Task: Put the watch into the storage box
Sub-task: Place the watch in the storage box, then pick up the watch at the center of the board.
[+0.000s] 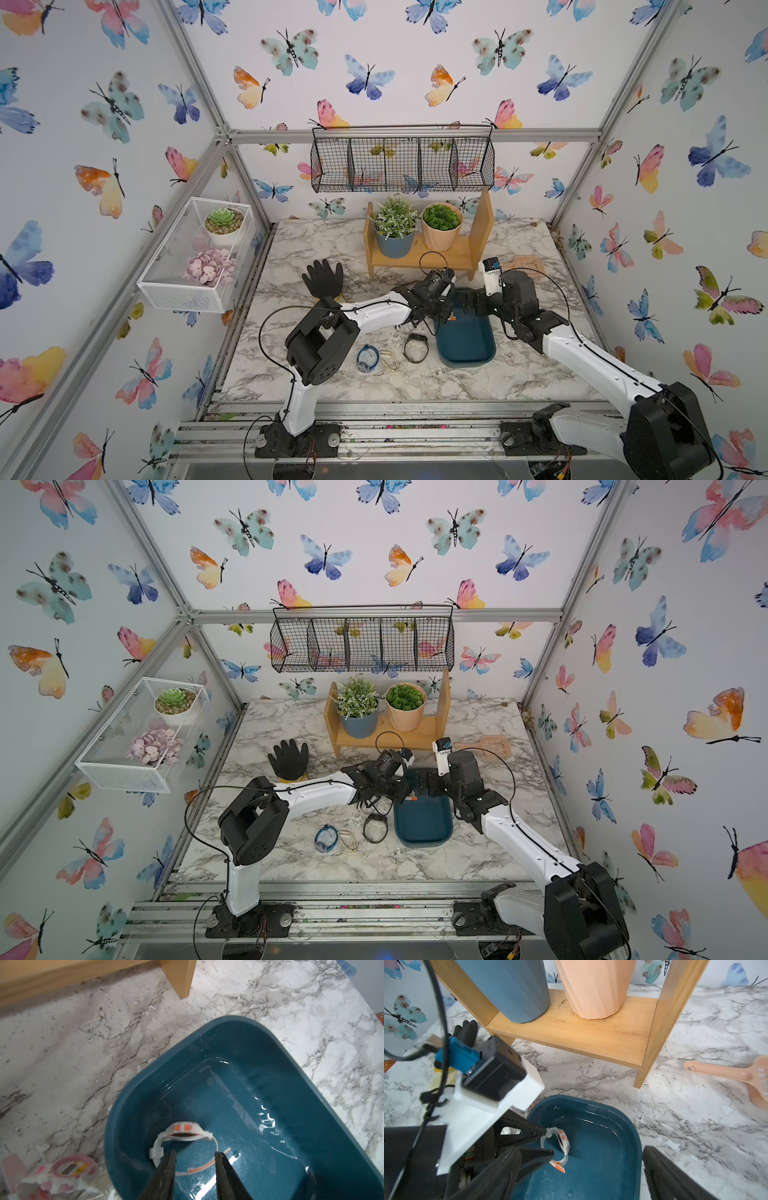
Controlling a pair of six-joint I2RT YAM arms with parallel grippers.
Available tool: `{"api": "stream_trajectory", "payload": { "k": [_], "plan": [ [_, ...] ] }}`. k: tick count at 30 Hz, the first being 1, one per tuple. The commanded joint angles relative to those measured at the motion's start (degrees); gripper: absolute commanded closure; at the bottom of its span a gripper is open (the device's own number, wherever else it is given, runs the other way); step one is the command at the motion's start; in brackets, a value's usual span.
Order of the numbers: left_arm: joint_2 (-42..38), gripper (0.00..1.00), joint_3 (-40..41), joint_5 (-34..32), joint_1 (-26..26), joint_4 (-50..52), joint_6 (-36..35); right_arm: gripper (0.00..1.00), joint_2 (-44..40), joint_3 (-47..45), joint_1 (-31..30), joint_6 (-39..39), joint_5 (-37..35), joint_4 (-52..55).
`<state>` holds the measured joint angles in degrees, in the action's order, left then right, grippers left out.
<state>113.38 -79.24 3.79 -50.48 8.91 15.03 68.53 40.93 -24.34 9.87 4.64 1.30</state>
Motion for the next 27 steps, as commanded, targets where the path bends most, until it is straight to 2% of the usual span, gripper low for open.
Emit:
{"api": "stream_trajectory", "payload": {
  "k": [1,8,14,17,27],
  "plan": [
    [-0.84,0.62,-0.1,-2.11,-0.16,-0.3,-0.01,0.03,0.08,-0.76,0.26,-1.15,2.28,-0.2],
    [-7.17,0.62,3.56,-5.5,-0.05,-1.83,0.11,0.06,-0.28,0.09,0.26,-2.01,5.7,-1.41],
    [-14.93,0.62,8.77,-7.09,2.25,-2.23,0.42,0.11,1.7,3.54,0.08,-2.53,10.64,-1.21],
    [-19.01,0.62,11.96,-7.59,4.65,-1.97,0.94,0.15,3.63,5.56,-0.98,-2.37,12.4,-1.26],
    [-30.99,0.62,23.62,-5.91,15.85,-1.53,1.15,0.18,15.34,14.94,-9.91,-3.03,10.44,0.62]
  ]
}}
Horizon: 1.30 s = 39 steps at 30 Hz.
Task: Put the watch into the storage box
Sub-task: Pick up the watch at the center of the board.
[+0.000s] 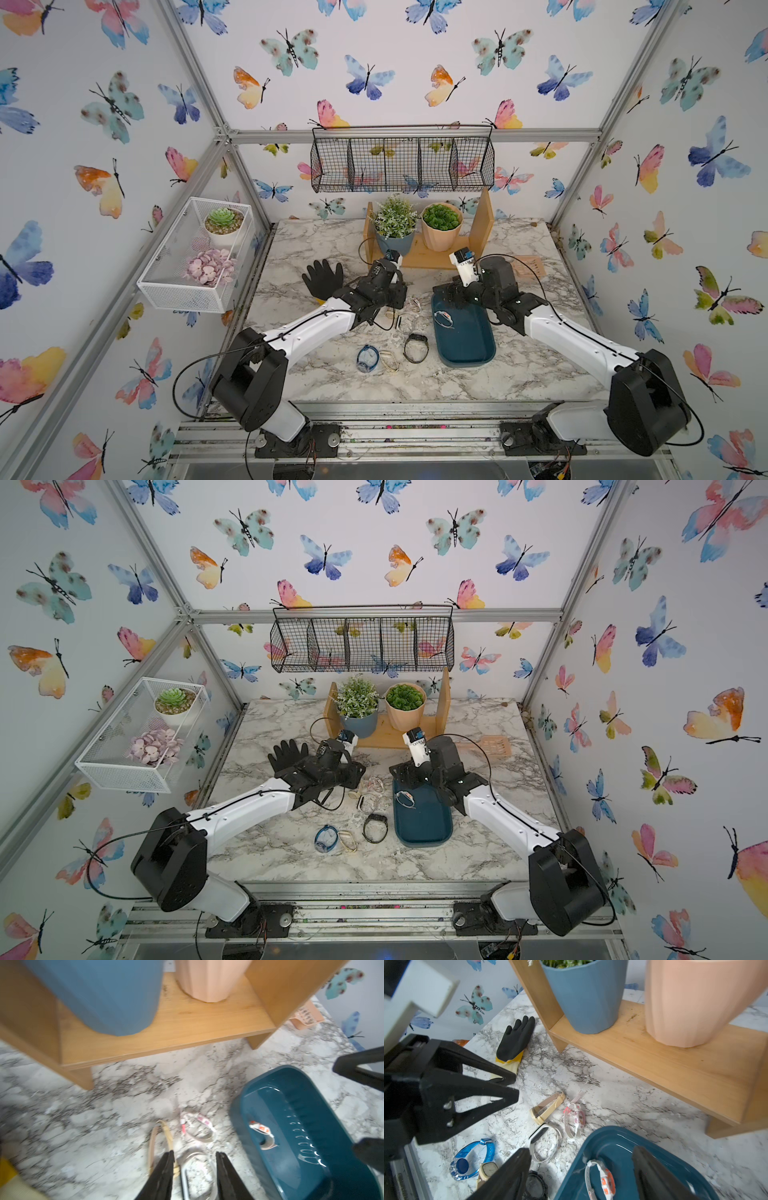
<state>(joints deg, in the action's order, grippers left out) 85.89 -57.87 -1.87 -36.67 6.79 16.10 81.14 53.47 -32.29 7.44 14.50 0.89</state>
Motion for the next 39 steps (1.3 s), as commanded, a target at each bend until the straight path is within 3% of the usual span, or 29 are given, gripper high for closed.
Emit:
{"api": "stream_trajectory", "payload": {
  "k": [1,12,24,39],
  "plan": [
    [-4.43,0.62,3.23,-0.26,2.92,0.6,0.0,0.18,4.08,3.37,-2.67,-0.34,0.36,1.05],
    [-13.36,0.62,14.96,4.14,13.84,-0.87,-0.1,0.27,21.8,15.23,-10.96,2.67,-3.97,5.09],
    [-15.47,0.62,19.78,7.05,14.17,-4.79,-0.48,0.4,31.86,23.05,-12.27,4.68,-6.33,8.09],
    [-16.11,0.62,21.46,8.46,14.17,-5.9,-0.54,0.5,37.41,26.95,-13.32,4.91,-8.05,9.37]
  ]
}}
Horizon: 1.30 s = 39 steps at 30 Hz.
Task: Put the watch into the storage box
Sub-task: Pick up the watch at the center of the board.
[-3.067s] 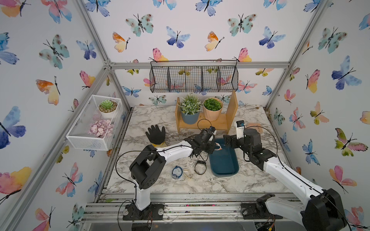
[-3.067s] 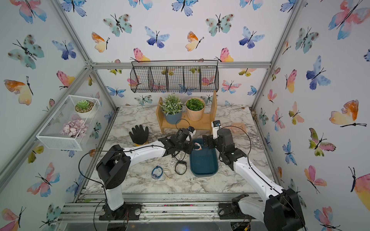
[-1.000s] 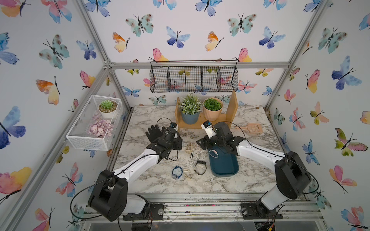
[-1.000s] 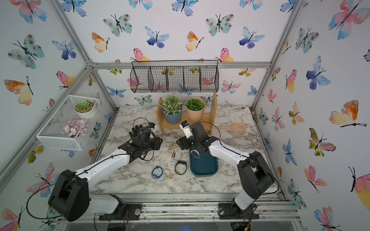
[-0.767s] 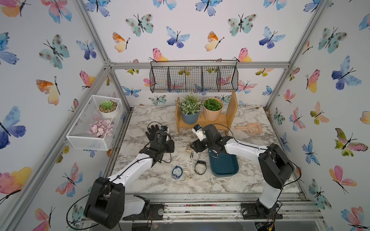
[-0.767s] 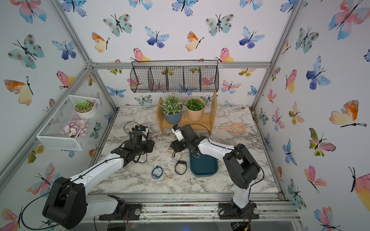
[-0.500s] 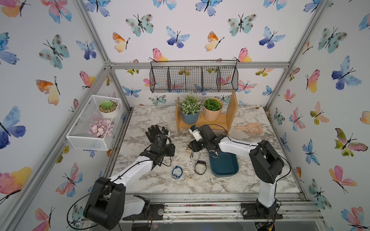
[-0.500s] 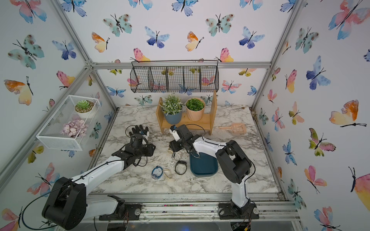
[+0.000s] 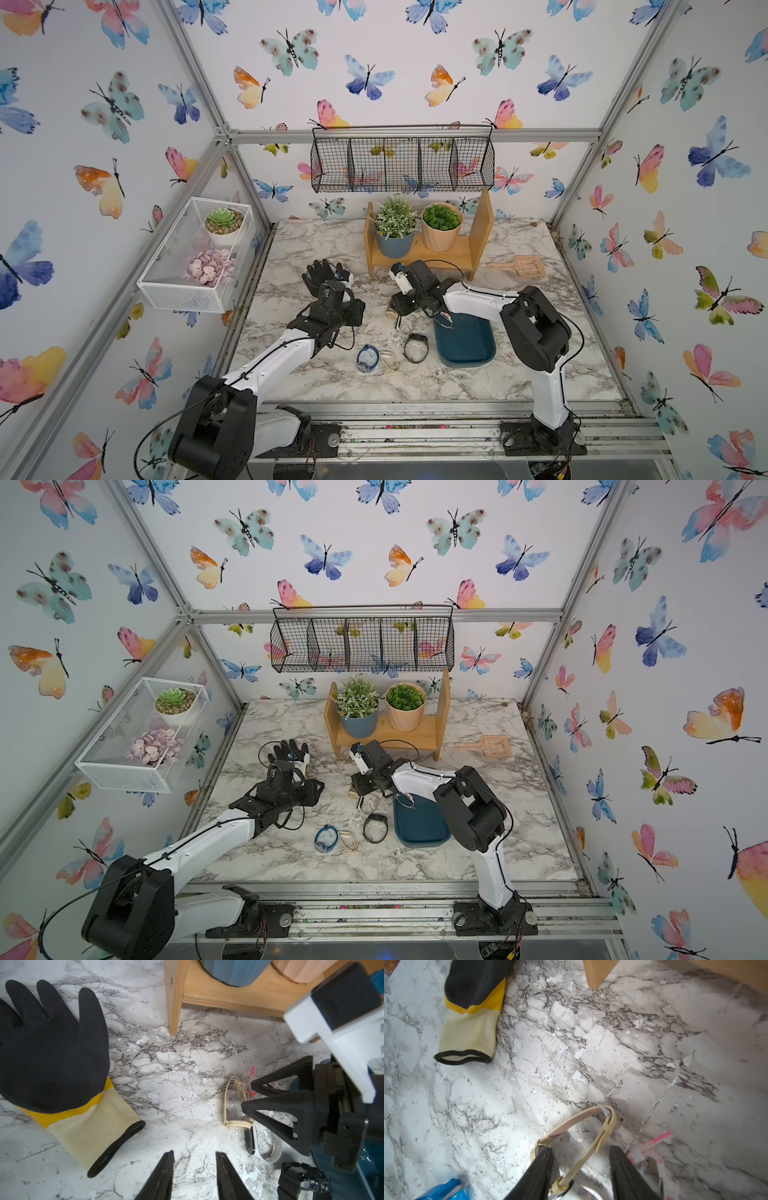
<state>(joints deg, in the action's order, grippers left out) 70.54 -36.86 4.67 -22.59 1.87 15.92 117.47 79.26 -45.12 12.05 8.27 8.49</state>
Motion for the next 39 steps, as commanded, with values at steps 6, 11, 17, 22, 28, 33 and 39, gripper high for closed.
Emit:
{"api": "stream_trajectory", "payload": {
  "k": [6,11,17,22,28,33,39],
  "plan": [
    [-0.92,0.62,0.5,1.86,0.09,-0.99,-0.46,0.52,2.51,2.25,-0.83,0.25,-2.37,2.62],
    [-0.79,0.62,0.54,1.44,0.09,-0.73,-0.45,0.54,3.59,2.88,-0.97,0.52,-2.34,3.19],
    [-0.78,0.61,0.15,1.4,0.09,-0.52,-0.54,0.61,4.32,2.92,-1.28,0.69,-2.13,3.02],
    [-0.76,0.62,-0.24,1.13,0.09,-0.31,-0.72,0.69,4.81,3.0,-1.28,0.85,-1.93,2.85],
    [-0.59,0.62,-0.48,0.7,0.09,-0.12,-0.98,0.74,6.13,3.82,-1.28,1.04,-1.4,2.97],
    [-0.51,0.61,-1.35,0.44,0.09,0.58,-1.25,0.89,6.36,4.22,-1.28,1.3,-0.6,2.56],
    [-1.18,0.61,-1.55,0.5,0.09,1.03,-1.25,0.98,5.82,4.39,-1.28,1.39,0.3,1.58]
  ]
}}
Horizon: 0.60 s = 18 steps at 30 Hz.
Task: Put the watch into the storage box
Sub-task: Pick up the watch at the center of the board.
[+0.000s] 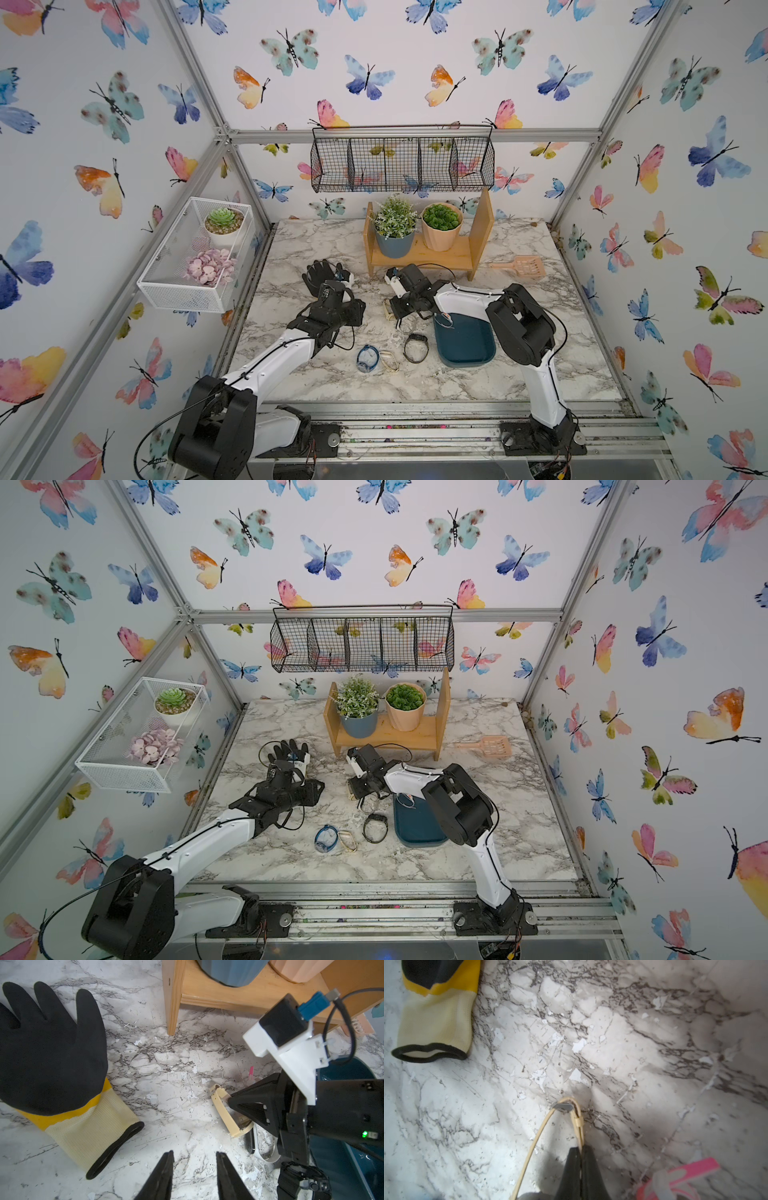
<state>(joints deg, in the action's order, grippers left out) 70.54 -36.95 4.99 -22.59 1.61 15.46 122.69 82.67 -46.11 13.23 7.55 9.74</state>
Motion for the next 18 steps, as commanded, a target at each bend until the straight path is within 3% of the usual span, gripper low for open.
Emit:
{"api": "stream_trajectory", "payload": {
  "k": [1,18],
  "plan": [
    [-1.35,0.61,-1.39,0.27,0.09,1.32,-0.79,0.98,0.31,0.83,-0.3,0.21,1.27,-0.02],
    [-6.16,0.6,-0.28,9.21,-0.88,-2.43,-2.95,0.98,-11.52,-4.93,-0.3,-0.84,2.08,-6.1]
  ]
}}
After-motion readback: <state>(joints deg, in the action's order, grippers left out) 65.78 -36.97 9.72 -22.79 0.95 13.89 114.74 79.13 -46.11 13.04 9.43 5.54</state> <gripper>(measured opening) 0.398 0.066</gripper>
